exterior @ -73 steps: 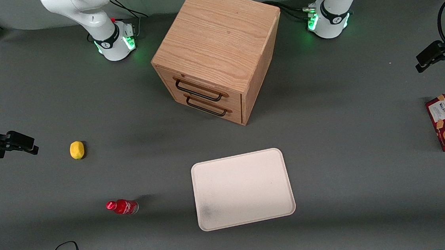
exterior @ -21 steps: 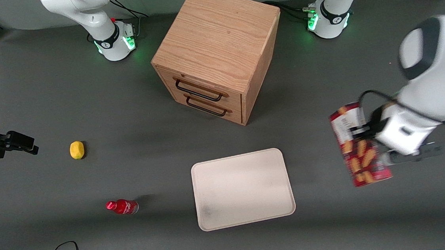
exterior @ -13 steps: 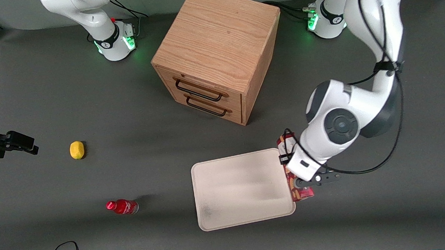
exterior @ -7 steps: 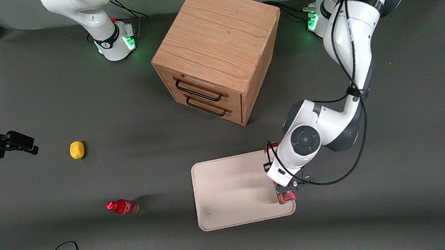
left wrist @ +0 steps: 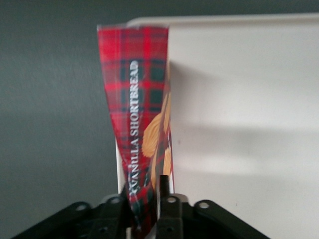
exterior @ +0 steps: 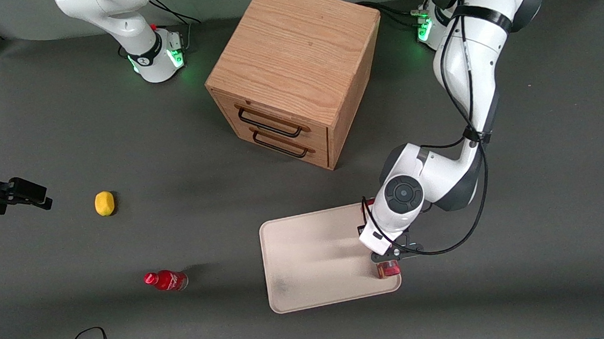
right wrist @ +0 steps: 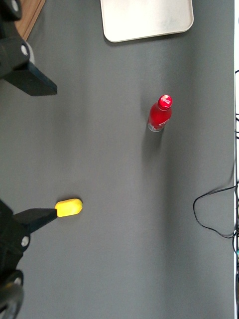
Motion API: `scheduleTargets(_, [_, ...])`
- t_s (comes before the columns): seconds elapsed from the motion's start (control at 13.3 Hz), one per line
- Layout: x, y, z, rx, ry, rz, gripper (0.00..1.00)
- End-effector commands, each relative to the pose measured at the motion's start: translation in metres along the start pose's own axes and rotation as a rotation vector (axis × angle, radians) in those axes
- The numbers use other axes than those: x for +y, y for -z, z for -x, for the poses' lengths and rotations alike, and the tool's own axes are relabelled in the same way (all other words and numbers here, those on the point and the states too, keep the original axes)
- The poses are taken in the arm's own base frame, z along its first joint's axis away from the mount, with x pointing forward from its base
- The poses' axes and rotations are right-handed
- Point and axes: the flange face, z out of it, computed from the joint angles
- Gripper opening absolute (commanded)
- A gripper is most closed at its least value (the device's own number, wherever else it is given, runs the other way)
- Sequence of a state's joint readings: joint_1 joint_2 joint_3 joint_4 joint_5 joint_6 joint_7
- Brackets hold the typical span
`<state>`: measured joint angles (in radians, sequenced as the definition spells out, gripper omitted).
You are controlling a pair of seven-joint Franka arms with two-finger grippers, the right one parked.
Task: Place red cookie box on tray
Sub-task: 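Open the left gripper and raise it away from the tray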
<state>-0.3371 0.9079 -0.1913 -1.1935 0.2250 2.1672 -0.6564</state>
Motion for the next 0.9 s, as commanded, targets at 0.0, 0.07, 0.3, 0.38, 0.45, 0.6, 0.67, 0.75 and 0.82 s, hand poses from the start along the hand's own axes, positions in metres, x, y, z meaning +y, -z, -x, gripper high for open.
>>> scheduleTargets(0.0, [0.007, 0.013, 0.0, 0.05, -0.001, -0.005, 1.0])
scheduleTargets(0.07, [0.005, 0.029, -0.002, 0.065, 0.002, 0.002, 1.0])
scheduleTargets(0.3, [-0.03, 0.09, -0.008, 0.107, 0.033, -0.002, 1.0])
scheduleTargets(0.38, [-0.05, 0.112, -0.008, 0.118, 0.051, -0.006, 1.0])
scheduleTargets(0.45, [-0.071, 0.132, -0.006, 0.119, 0.076, -0.019, 1.0])
scheduleTargets(0.6, [-0.119, 0.175, 0.004, 0.1, 0.147, -0.022, 1.0])
scheduleTargets(0.67, [-0.142, 0.194, 0.011, 0.082, 0.175, -0.041, 1.0])
scheduleTargets(0.75, [-0.165, 0.213, 0.016, 0.063, 0.183, -0.067, 1.0])
scheduleTargets(0.82, [-0.185, 0.234, 0.021, 0.052, 0.151, -0.087, 1.0])
